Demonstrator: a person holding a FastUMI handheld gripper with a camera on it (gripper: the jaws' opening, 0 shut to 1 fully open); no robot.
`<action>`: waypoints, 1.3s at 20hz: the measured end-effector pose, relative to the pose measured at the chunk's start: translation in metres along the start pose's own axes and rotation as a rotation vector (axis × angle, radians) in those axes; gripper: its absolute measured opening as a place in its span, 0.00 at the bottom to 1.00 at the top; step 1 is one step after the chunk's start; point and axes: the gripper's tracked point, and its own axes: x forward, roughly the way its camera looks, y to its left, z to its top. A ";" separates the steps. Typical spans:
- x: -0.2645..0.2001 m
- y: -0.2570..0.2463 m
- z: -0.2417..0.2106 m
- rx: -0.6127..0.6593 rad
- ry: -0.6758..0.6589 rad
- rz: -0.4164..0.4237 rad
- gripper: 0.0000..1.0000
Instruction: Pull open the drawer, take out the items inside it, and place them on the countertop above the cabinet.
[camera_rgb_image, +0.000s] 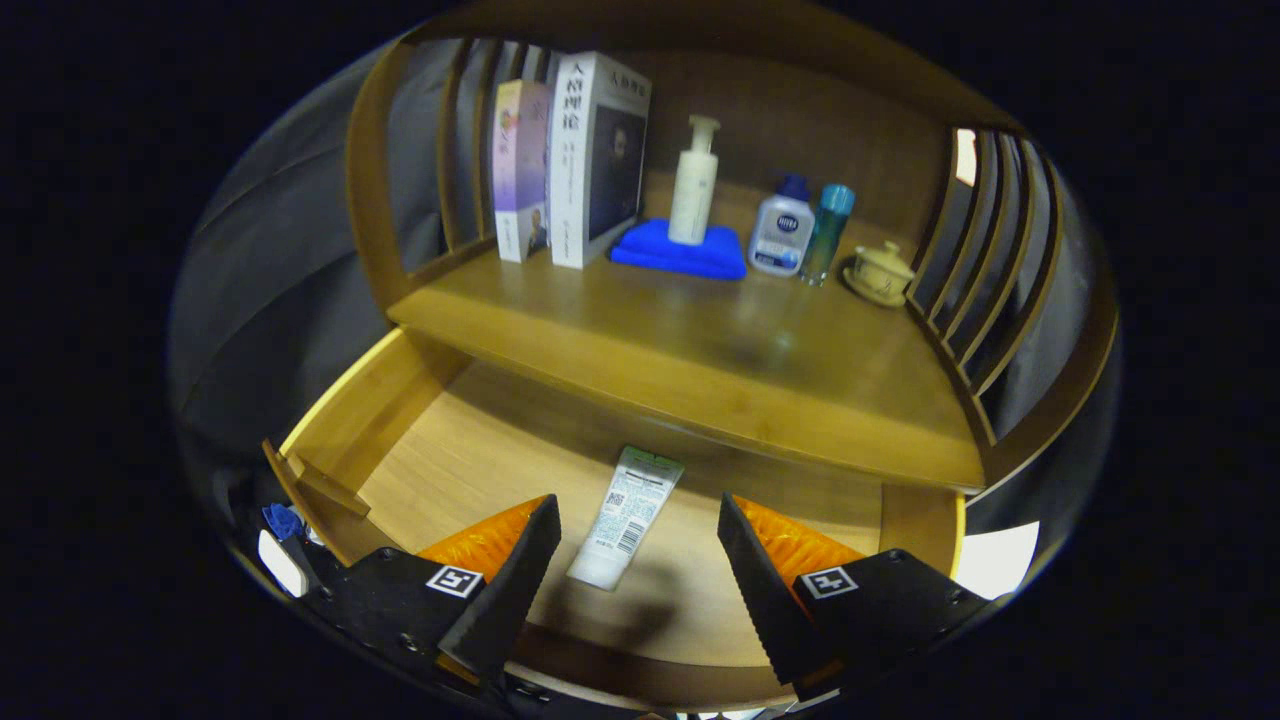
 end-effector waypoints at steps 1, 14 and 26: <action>0.008 0.002 -0.002 0.012 0.041 0.020 0.99; 0.057 0.014 -0.047 0.076 0.369 0.060 0.99; 0.067 0.023 -0.064 0.029 0.457 0.046 0.53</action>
